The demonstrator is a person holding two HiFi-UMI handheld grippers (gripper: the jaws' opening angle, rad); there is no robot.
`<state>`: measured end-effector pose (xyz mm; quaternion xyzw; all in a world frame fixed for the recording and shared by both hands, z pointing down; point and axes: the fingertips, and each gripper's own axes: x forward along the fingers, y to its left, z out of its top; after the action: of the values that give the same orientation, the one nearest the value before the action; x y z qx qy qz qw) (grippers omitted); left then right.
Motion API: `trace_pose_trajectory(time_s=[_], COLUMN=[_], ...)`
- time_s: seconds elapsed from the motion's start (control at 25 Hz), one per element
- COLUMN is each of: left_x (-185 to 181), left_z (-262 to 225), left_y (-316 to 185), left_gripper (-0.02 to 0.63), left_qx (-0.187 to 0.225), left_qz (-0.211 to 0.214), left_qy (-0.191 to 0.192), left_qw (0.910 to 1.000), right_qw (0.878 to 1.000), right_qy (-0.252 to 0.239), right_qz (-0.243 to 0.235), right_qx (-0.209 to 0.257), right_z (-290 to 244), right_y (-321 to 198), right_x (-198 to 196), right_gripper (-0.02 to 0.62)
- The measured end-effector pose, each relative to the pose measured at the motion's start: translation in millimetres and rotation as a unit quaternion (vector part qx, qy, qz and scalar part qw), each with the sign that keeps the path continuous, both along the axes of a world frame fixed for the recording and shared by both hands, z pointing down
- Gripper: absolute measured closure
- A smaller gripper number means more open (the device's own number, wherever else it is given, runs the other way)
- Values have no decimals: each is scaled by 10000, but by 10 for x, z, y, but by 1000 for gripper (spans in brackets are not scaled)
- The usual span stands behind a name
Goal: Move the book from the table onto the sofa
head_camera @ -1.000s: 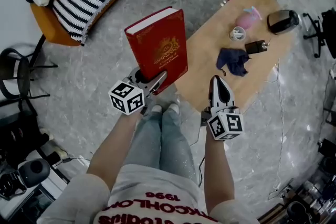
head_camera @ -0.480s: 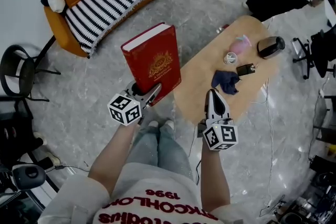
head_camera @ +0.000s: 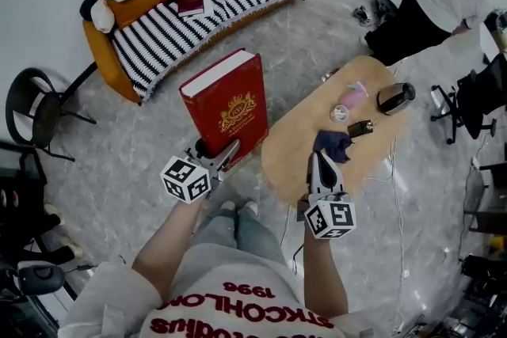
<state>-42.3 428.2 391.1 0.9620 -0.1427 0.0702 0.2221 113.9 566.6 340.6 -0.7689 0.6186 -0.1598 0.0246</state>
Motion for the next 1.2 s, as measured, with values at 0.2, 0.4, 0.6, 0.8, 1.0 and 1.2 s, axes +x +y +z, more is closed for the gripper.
trace_pose_trajectory(time_s=[0.2,0.4,0.6,0.8,1.0,1.2], left_x=[-140,-259,-328,-386,-399,-430], left_z=[-363,-627,-882,-1078,-1229,-1307], left_y=[118,308,459,590,687,820], left_gripper=[364,364,364,364,364,364], left_qx=[235,461,809,1022,1169,1417], left_qz=[-110,-34,1,22,77,72], left_qy=[147,193,287,389,409,430], left_qw=[9996,9987,9963,9940,9923,9890], right_qw=[9997,9989,9979,9967,9953,9931], right_qy=[107,162,277,376,433,545], right_qz=[-141,-284,-290,-278,-314,-362], right_qx=[174,336,516,659,803,974], right_z=[-334,-592,-800,-970,-1143,-1239], right_y=[74,171,285,380,422,510], right_x=[-136,-301,-365,-405,-435,-476], right_gripper=[569,569,569,569,569,569])
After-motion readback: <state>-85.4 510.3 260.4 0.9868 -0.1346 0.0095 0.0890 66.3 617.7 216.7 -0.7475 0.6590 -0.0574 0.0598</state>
